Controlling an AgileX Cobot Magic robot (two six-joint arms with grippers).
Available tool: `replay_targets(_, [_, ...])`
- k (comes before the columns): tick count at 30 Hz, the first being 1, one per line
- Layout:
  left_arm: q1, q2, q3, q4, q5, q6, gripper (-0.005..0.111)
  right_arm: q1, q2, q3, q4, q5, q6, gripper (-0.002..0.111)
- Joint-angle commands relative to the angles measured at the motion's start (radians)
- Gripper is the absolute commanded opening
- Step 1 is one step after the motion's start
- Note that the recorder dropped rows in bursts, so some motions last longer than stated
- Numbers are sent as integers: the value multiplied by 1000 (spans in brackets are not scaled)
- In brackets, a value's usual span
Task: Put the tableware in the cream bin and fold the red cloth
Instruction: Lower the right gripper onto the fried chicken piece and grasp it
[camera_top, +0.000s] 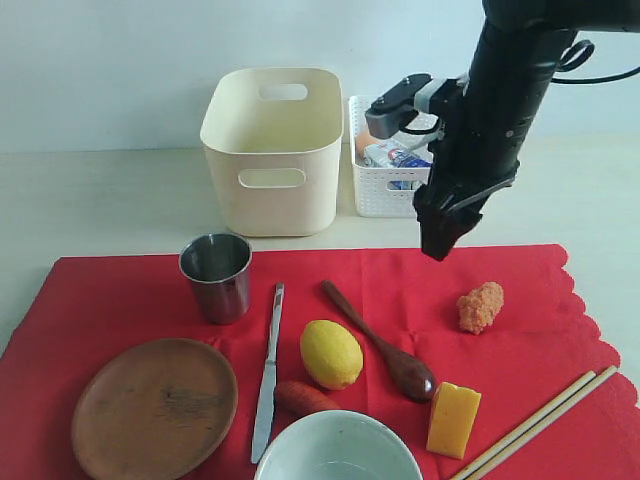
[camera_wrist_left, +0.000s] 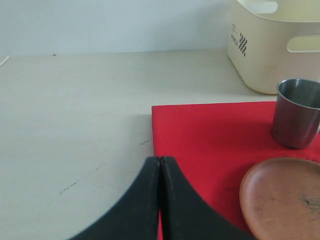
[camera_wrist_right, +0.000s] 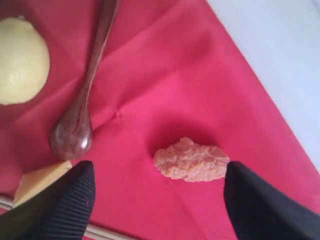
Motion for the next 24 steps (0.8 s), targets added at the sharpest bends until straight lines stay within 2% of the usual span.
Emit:
replay_targets(1, [0,-6,2,-10,-8,0,0,2,-18,43,-72,-23,-32,69])
replay_targets(11, [0,-6,2,-10,-8,0,0,2,56,59,-10,-26,-21,69])
replay_targets(15, [0,-6,2,-10,-8,0,0,2,105,59,-55,-43,-105,69])
replay_targets(21, [0,-6,2,-10,-8,0,0,2,169,59,-150,-44,-111,69])
replay_targets(24, [0,-6,2,-10,-8,0,0,2,177,59,-141,-57,-279,68])
